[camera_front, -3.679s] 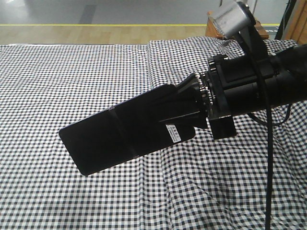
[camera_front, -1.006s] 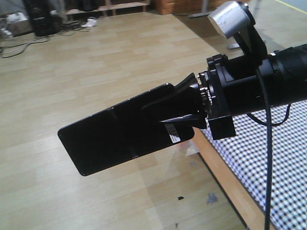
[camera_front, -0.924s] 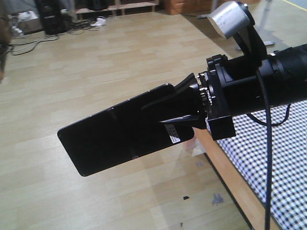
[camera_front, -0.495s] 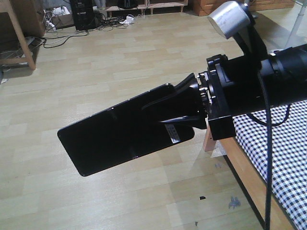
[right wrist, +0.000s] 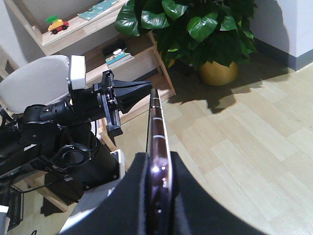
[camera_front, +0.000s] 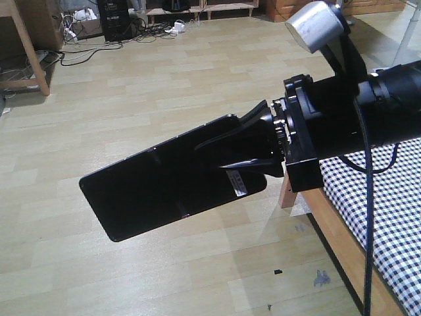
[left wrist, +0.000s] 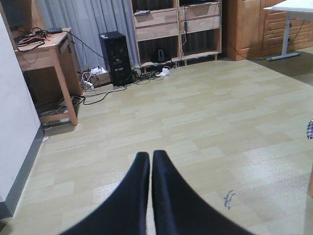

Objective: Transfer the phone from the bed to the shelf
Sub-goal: 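Hold the phone in the right gripper while the base turns away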

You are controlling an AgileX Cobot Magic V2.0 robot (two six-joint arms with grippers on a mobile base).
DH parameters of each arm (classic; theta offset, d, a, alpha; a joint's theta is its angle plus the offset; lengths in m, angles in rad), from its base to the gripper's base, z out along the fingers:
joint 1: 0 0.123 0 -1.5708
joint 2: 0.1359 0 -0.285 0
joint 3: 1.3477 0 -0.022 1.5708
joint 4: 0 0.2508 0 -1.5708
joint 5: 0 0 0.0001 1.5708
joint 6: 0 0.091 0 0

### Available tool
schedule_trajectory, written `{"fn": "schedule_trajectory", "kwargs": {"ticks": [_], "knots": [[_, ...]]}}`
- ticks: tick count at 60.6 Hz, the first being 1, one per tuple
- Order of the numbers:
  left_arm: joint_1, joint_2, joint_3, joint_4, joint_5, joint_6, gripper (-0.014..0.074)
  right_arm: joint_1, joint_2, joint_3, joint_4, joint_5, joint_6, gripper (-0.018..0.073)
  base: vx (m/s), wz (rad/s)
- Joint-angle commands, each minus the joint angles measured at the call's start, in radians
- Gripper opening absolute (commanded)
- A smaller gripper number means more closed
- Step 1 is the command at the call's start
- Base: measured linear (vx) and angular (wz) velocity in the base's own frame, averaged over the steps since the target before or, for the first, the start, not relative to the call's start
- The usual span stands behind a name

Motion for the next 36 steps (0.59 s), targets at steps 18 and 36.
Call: {"fn": "schedule_trajectory", "kwargs": {"ticks": [18,36], "knots": [[-0.004,-0.013,-0.021,-0.009,-0.072,-0.006,0.0001,0.000,-0.035,-0.027,0.093,0.064,-0.005,-0.0002,0.01,-0.01],[-0.004,-0.013,-0.021,-0.009,-0.072,-0.006,0.0001,0.000,-0.035,-0.027,0.093,0.064,-0.005,-0.0002,0.07,-0.07]]}}
